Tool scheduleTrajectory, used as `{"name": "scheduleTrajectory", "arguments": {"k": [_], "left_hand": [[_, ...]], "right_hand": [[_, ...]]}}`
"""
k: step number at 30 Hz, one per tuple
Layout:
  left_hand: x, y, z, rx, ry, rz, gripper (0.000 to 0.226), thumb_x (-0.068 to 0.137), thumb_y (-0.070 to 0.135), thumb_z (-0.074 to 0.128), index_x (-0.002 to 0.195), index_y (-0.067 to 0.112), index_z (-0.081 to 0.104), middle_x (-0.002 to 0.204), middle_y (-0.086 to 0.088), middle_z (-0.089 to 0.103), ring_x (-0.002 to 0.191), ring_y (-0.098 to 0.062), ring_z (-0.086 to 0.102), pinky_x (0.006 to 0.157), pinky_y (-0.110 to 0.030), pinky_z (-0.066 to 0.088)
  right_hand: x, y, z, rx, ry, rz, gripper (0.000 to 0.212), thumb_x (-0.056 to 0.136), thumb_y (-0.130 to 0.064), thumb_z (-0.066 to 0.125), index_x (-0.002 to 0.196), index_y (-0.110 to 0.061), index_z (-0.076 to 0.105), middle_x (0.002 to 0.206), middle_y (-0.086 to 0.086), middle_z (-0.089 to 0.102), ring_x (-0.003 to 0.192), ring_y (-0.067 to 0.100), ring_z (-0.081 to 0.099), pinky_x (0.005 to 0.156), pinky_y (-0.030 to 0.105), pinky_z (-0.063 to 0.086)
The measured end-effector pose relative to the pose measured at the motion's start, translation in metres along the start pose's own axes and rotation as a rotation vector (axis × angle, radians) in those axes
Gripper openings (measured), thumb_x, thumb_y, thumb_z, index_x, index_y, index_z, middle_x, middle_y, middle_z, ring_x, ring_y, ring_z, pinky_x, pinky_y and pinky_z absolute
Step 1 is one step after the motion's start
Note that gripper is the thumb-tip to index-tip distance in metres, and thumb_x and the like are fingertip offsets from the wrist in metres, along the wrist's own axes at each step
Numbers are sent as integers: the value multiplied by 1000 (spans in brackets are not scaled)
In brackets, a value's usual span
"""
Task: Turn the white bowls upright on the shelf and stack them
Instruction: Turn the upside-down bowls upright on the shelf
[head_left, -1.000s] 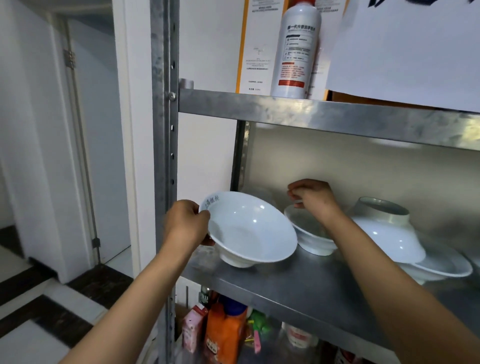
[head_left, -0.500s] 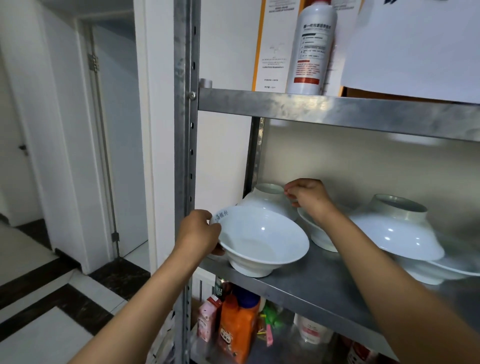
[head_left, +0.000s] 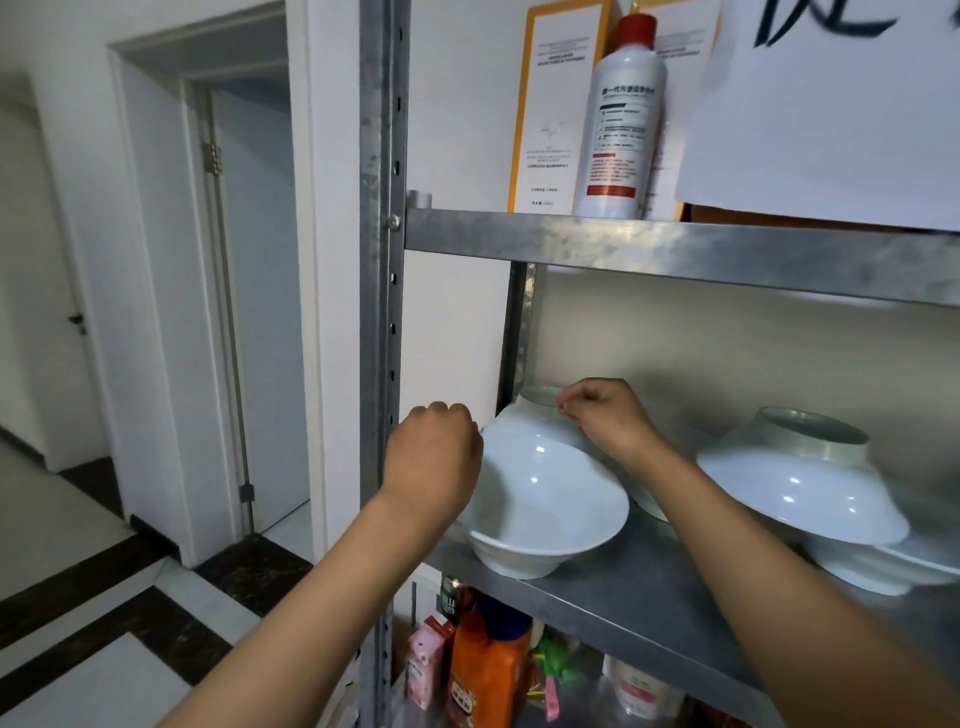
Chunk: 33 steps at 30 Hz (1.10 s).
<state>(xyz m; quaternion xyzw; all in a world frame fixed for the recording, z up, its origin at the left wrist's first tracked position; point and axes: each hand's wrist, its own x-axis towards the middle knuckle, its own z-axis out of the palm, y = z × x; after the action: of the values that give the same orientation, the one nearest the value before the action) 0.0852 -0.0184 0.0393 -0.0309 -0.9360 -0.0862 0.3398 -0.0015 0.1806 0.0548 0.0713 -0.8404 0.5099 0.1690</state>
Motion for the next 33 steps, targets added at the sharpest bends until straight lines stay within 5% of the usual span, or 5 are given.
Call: {"name": "scheduleTrajectory", "arguments": {"k": [10, 19, 27, 31, 33], "left_hand": [[46, 12, 23, -250, -92, 209, 27, 95, 27, 43, 113, 11, 56, 110, -5, 58, 103, -27, 55, 75, -34, 46], [76, 13, 52, -182, -299, 225, 48, 101, 32, 34, 142, 8, 32, 150, -6, 34, 145, -20, 16, 107, -33, 28], [111, 8, 79, -192, -392, 150, 43, 102, 30, 28, 139, 7, 35, 145, -7, 38, 140, -21, 24, 107, -37, 31], [129, 3, 97, -218, -370, 88, 24, 100, 28, 29, 101, 9, 44, 103, -5, 48, 117, -27, 42, 85, -36, 38], [133, 4, 100, -274, -405, 71, 26, 100, 27, 29, 108, 9, 47, 110, -6, 50, 119, -28, 42, 89, -36, 37]], "right_hand": [[9, -2, -2, -114, 39, -63, 27, 87, -8, 51, 102, -18, 70, 104, -1, 67, 99, 18, 61, 88, 25, 46], [29, 13, 2, -274, 17, -33, 34, 92, -13, 51, 124, -18, 61, 131, 5, 58, 119, 20, 54, 92, 17, 35], [66, 26, 6, -461, -78, -52, 37, 94, -16, 50, 131, -20, 56, 140, 3, 51, 126, 22, 49, 100, 25, 37], [90, 34, 9, -493, -143, -16, 40, 93, -20, 53, 133, -21, 54, 143, 1, 48, 130, 20, 46, 105, 25, 35], [99, 35, 11, -505, -170, 4, 42, 92, -22, 56, 134, -20, 53, 143, 1, 48, 129, 20, 47, 104, 25, 36]]}}
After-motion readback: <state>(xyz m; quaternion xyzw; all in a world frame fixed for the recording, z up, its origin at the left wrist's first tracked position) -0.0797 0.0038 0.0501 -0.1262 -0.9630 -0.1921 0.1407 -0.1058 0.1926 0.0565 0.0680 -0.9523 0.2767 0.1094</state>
